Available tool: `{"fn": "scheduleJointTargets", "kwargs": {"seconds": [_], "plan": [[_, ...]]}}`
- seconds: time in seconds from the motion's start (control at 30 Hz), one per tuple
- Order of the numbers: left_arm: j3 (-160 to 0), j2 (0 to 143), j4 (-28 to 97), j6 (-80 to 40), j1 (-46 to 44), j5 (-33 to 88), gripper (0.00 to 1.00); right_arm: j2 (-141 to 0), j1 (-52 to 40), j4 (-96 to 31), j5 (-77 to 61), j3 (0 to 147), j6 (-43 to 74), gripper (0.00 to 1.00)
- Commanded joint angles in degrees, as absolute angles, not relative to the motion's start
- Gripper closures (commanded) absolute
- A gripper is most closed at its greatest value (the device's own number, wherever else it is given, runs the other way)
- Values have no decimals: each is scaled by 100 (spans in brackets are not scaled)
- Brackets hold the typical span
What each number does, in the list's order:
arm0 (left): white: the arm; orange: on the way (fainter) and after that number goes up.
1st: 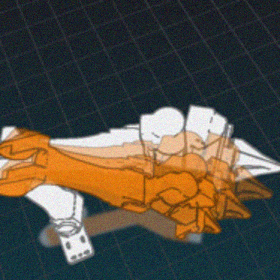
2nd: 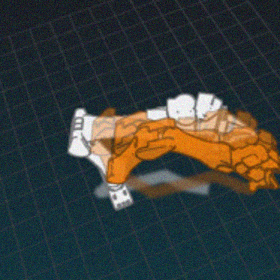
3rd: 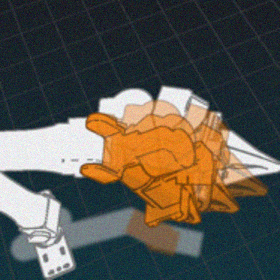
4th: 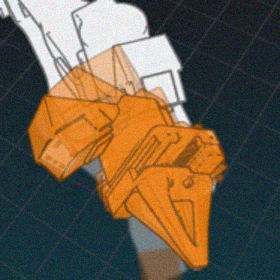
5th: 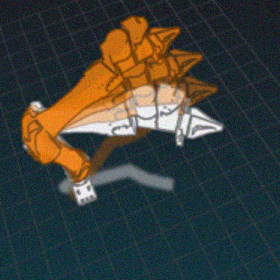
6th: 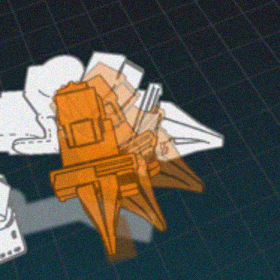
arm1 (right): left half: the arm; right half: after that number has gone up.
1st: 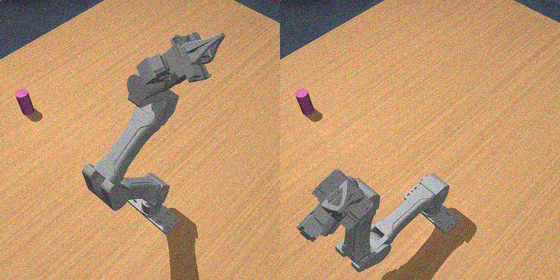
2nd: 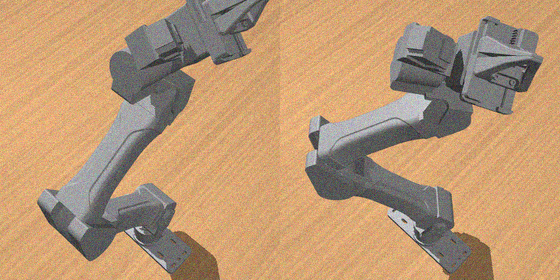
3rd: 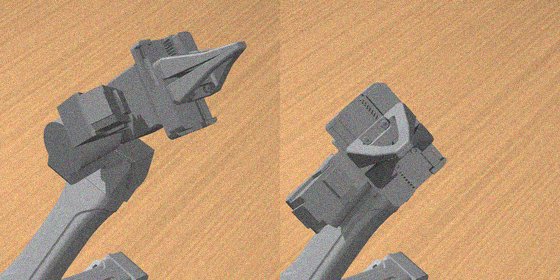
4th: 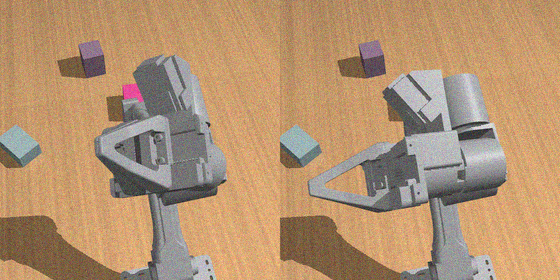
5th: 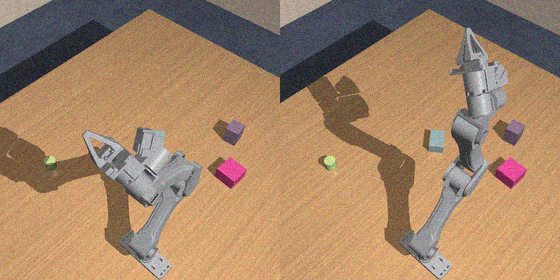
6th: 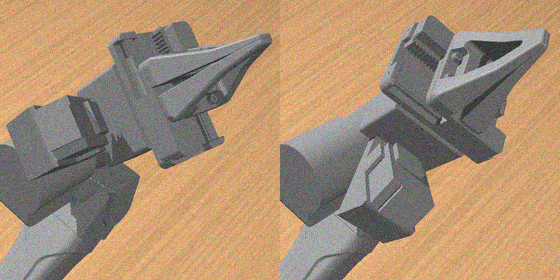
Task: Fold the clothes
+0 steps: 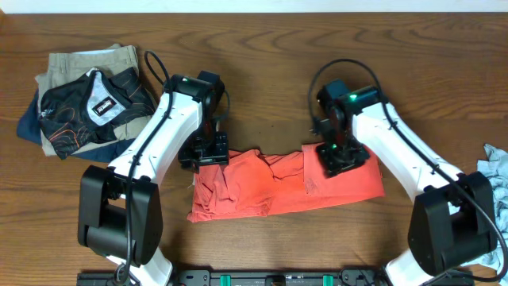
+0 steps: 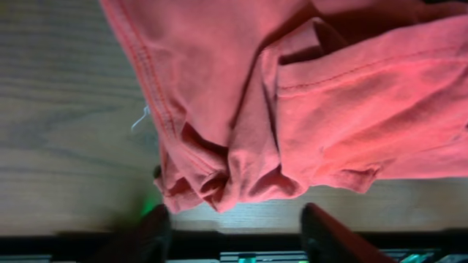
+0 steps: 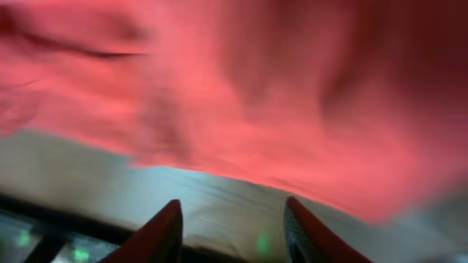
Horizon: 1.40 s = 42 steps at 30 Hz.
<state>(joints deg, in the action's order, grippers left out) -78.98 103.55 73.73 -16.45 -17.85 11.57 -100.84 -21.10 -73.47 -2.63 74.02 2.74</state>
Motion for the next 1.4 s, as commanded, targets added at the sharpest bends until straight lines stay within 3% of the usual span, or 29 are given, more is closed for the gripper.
{"fn": "scheduleJointTargets", "kwargs": {"seconds": [0.0, 0.2, 0.6, 0.73, 0.83, 1.03, 1.37], "plan": [[-7776, 10350, 7459, -1715, -1780, 762, 32, -10049, -1813, -7478, 1114, 7378, 1313, 54], [-7126, 10353, 7196, -1815, -1776, 676, 27, -10049, -1374, -7511, 1146, 7378, 1350, 53], [-5529, 10372, 5092, -1811, -1776, 731, 25, -10049, -1076, -7522, 1090, 7378, 1347, 53], [-5256, 10372, 4578, -1809, -1776, 1173, 50, -10049, -1076, -7524, 1092, 7378, 1350, 54], [-5190, 10372, 4438, -1806, -1776, 1284, 92, -10049, -1046, -7524, 1096, 7378, 1350, 55], [-5448, 10366, 4716, -1769, -1557, 1024, 94, -10020, -696, -7522, 1249, 7384, 1347, 59], [-7522, 10318, 6742, -1833, -255, -89, 94, -9745, 364, -7456, 1269, 7387, 1063, 57]]}}
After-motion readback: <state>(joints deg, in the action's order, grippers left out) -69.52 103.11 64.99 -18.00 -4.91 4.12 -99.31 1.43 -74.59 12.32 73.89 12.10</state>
